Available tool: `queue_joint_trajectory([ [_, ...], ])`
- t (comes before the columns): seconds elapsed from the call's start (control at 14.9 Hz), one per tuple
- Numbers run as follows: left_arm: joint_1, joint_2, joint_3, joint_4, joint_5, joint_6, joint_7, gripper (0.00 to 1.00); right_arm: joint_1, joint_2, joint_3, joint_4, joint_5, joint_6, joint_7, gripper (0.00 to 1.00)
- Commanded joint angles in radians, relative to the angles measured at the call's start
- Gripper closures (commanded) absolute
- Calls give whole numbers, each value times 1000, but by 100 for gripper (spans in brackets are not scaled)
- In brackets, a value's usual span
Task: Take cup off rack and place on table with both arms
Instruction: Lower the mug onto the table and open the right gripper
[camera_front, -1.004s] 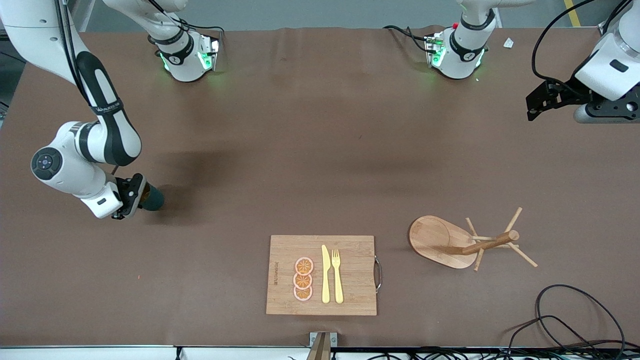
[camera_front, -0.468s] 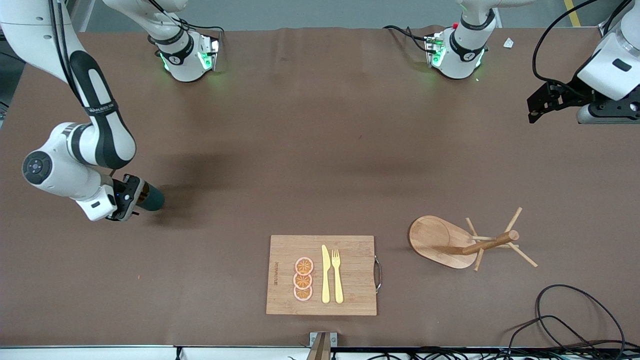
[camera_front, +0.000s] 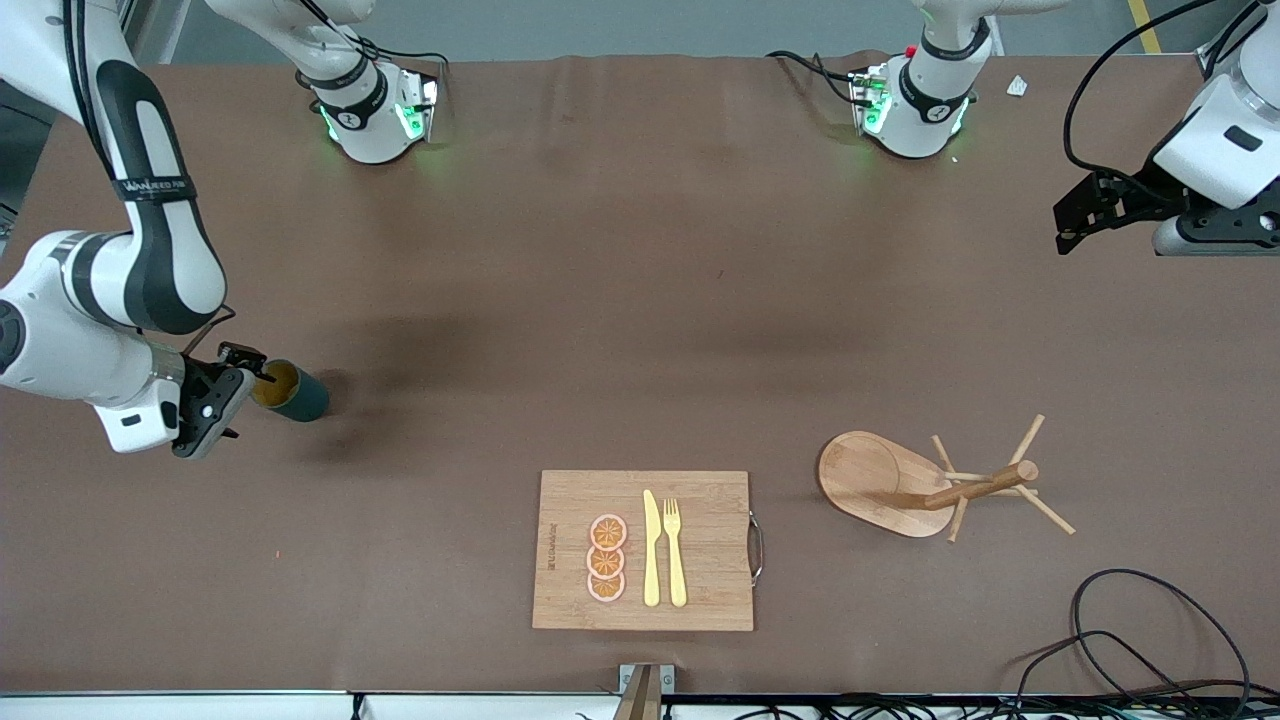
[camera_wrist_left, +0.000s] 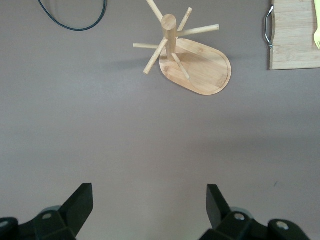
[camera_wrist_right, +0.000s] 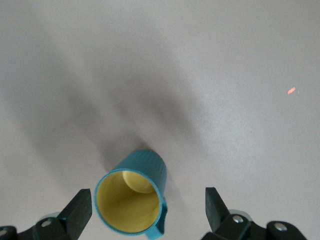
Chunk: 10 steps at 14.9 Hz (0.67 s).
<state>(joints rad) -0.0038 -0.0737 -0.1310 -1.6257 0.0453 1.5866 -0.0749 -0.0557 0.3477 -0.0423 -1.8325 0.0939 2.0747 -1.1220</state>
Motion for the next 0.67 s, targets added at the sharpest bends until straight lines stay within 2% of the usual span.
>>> queue_joint_trajectory([
  [0.0,-1,-6,1,14,-5,-10,-3,0,-7,-21,-1,59,6,-109,175,0],
  [0.4,-2,-12,1,14,-5,-27,-2,0,0,-32,1,241,-9,-345,572,0],
  [0.6,-4,-5,-10,46,-8,-27,-3,0,0,-74,-1,271,-22,-426,856,0],
])
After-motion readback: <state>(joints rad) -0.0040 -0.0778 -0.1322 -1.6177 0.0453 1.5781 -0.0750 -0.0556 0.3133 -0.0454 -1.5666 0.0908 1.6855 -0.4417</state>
